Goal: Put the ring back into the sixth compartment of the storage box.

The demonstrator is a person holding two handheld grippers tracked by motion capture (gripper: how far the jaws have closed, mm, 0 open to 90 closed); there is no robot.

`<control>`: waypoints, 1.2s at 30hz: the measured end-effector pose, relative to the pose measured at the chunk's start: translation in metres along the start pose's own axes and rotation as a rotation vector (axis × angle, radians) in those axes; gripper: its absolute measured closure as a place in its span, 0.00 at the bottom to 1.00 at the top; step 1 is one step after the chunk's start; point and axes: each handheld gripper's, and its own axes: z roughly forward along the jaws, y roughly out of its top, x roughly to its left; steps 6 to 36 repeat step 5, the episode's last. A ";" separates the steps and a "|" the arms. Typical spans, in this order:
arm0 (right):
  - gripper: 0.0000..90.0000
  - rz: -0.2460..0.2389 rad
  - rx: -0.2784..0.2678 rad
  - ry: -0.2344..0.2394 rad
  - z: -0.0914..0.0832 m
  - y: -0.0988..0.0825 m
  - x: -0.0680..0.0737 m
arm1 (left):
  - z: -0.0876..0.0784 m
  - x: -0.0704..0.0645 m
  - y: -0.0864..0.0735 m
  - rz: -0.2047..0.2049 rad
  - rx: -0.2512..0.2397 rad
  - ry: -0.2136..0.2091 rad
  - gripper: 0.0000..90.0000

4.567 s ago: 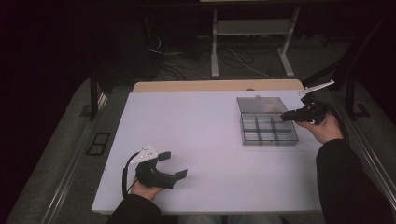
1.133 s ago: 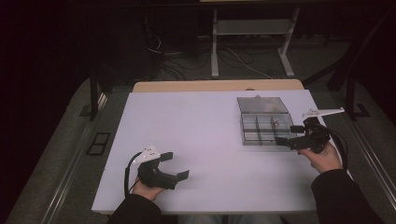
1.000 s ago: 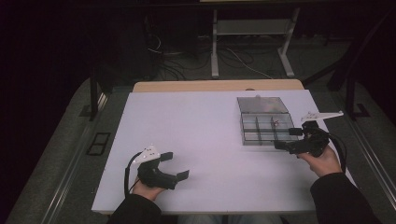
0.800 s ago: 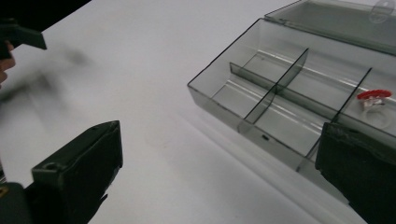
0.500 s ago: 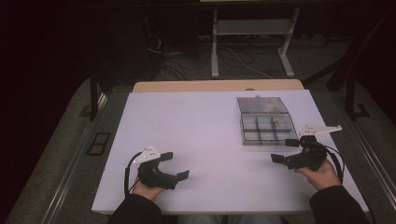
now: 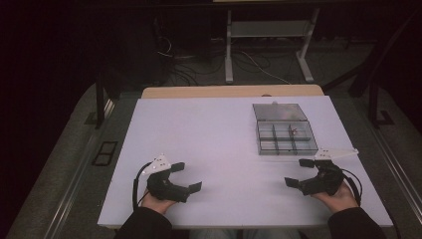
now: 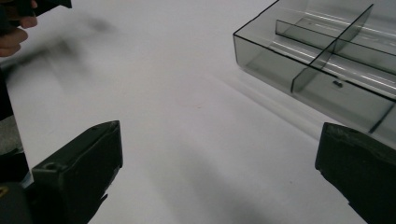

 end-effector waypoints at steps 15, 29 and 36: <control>0.01 -0.019 -0.003 0.007 0.002 -0.007 0.006 | 0.000 0.000 0.000 0.002 0.000 -0.001 0.00; 0.01 -0.019 -0.003 0.007 0.002 -0.007 0.006 | 0.000 0.000 0.000 0.002 0.000 -0.001 0.00; 0.01 -0.019 -0.003 0.007 0.002 -0.007 0.006 | 0.000 0.000 0.000 0.002 0.000 -0.001 0.00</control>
